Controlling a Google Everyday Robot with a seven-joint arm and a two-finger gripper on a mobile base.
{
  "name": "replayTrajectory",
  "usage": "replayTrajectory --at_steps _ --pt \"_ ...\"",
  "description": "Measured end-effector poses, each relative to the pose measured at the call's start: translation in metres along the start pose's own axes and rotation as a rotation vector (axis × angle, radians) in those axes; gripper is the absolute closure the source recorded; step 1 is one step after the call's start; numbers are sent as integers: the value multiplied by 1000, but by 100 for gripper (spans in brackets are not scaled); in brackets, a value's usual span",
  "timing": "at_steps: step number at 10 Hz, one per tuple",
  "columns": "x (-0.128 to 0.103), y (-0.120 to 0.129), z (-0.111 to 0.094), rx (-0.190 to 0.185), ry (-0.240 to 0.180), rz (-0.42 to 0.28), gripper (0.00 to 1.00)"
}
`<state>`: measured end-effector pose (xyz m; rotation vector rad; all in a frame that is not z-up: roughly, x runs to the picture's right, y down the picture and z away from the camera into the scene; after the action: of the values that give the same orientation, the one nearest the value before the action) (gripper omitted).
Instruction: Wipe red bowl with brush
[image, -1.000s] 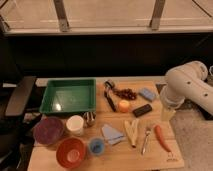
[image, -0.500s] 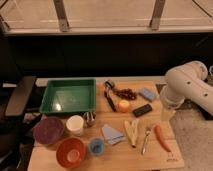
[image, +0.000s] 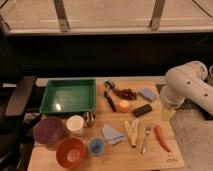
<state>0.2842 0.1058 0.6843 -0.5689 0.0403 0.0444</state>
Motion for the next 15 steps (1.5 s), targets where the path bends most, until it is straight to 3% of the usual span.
replayTrajectory --at_steps 7,9,12,14,15 --pt "0 0 0 0 0 0 35" --pt "-3 -5 -3 -8 -17 17 35" --pt "-43 -23 -3 -27 -69 45 35" --pt "-84 -36 0 -40 -112 103 35" --pt "-107 -44 1 -36 -140 164 35"
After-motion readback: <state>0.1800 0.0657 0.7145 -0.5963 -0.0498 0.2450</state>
